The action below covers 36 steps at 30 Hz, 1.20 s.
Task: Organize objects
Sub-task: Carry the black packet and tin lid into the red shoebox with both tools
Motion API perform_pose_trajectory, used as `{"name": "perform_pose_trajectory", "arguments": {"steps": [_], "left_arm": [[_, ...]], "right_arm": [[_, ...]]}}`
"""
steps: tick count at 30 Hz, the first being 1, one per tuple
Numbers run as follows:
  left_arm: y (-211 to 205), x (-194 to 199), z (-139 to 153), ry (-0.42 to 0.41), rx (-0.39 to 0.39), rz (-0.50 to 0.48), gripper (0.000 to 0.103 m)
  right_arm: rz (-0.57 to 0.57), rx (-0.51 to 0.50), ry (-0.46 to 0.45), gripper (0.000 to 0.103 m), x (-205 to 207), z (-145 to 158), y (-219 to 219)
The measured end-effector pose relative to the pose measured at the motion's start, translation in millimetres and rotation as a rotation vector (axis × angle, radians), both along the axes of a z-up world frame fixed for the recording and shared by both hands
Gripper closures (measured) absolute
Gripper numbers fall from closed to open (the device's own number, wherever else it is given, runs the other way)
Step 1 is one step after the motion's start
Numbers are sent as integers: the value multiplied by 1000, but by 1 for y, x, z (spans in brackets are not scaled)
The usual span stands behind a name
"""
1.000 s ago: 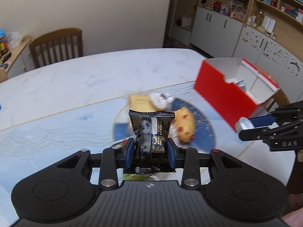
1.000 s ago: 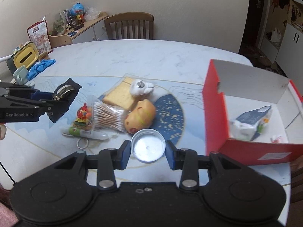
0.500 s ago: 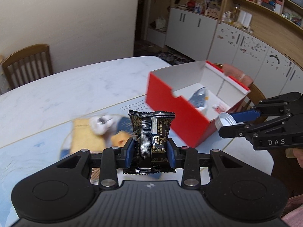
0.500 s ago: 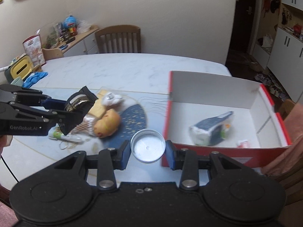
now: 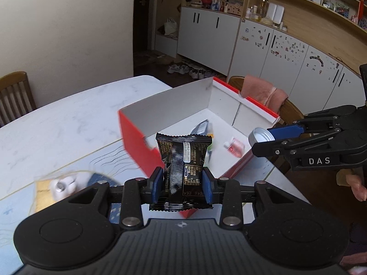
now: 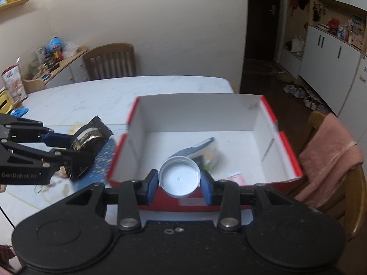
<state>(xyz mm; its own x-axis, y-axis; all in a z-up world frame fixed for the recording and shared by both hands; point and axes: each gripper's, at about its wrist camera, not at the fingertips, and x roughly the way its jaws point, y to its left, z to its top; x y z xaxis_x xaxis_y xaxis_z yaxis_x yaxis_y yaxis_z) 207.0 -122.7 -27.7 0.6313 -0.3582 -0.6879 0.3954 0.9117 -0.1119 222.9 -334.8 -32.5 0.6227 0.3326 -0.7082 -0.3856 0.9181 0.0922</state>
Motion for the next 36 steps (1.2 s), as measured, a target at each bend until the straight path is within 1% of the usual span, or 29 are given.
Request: {"name": "perform_pose_trajectory", "arguments": {"steps": [5, 10, 13, 18, 24, 30, 36], "left_arm": [[-27, 24, -3, 6, 25, -16, 68], [-49, 54, -7, 28, 66, -18, 68], [-61, 73, -12, 43, 95, -12, 68], [-71, 108, -21, 84, 117, 15, 68], [-82, 142, -36, 125, 174, 25, 68], [-91, 168, -52, 181, 216, 24, 68], [-100, 183, -69, 230, 260, -2, 68]], "right_arm": [[-24, -7, -2, 65, 20, -6, -21], [-25, -21, -6, 65, 42, -13, -32], [-15, -11, 5, 65, 55, -17, -34], [-3, -34, 10, 65, 74, -23, -34], [3, -63, 37, 65, 99, -38, -34], [5, -102, 83, 65, 126, -55, -30], [58, -164, 131, 65, 140, -71, -18]]}}
